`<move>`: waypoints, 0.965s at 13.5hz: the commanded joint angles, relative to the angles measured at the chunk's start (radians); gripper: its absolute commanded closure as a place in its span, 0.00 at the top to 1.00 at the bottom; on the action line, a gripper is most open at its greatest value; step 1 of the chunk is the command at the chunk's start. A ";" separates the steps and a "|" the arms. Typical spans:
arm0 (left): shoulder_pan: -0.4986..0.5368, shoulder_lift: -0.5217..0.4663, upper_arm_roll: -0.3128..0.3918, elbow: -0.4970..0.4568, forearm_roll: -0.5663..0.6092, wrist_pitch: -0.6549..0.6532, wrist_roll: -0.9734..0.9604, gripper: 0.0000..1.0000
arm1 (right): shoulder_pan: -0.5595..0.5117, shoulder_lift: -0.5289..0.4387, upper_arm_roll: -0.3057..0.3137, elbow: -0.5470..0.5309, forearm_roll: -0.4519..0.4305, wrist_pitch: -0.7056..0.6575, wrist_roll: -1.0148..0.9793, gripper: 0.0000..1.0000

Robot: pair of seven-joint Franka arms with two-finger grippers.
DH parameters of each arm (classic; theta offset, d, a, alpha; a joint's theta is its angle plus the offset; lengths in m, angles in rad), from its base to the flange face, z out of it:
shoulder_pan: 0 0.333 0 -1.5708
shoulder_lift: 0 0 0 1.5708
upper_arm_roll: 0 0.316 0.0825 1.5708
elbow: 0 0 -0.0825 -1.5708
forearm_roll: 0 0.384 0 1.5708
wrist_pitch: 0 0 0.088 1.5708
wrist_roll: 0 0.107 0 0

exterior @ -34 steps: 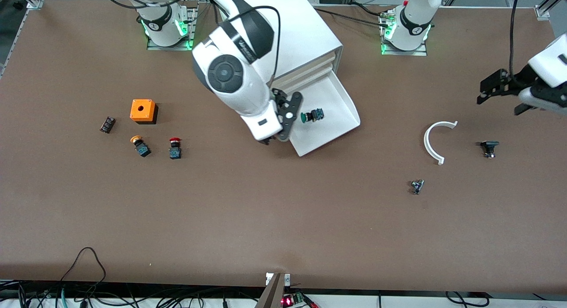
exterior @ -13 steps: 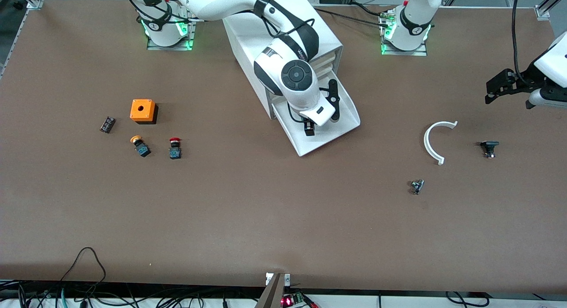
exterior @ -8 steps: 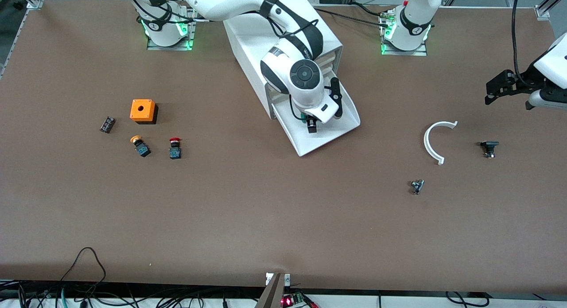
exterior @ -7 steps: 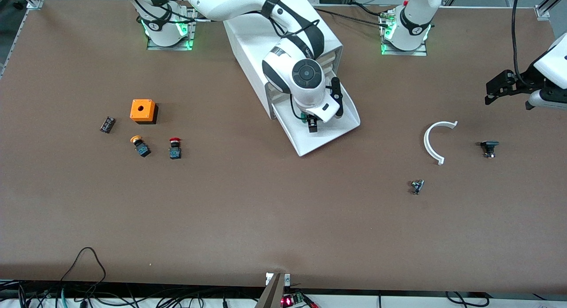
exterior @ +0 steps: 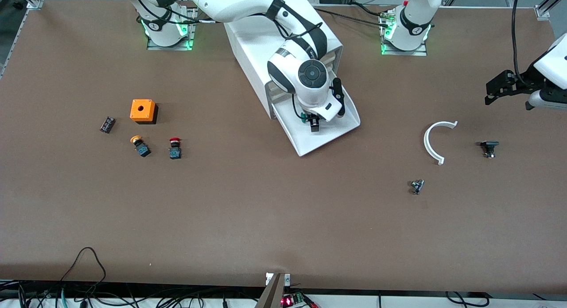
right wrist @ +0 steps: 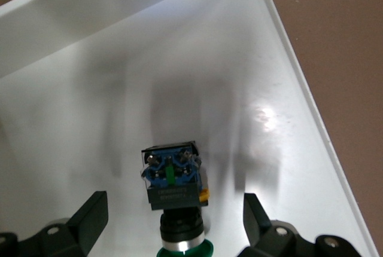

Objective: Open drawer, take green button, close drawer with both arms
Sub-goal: 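Grasp the green-capped button inside the drawer with the right gripper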

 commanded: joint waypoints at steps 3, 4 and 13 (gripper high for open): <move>-0.011 0.012 0.003 0.029 0.036 -0.008 -0.007 1.00 | 0.027 0.022 -0.028 0.023 -0.002 0.016 -0.013 0.99; -0.011 0.012 0.003 0.029 0.036 -0.008 -0.007 1.00 | 0.033 0.025 -0.030 0.021 -0.004 0.016 -0.013 0.96; -0.011 0.012 0.003 0.030 0.036 -0.008 -0.011 1.00 | 0.075 0.030 -0.082 0.023 -0.002 0.016 -0.017 0.49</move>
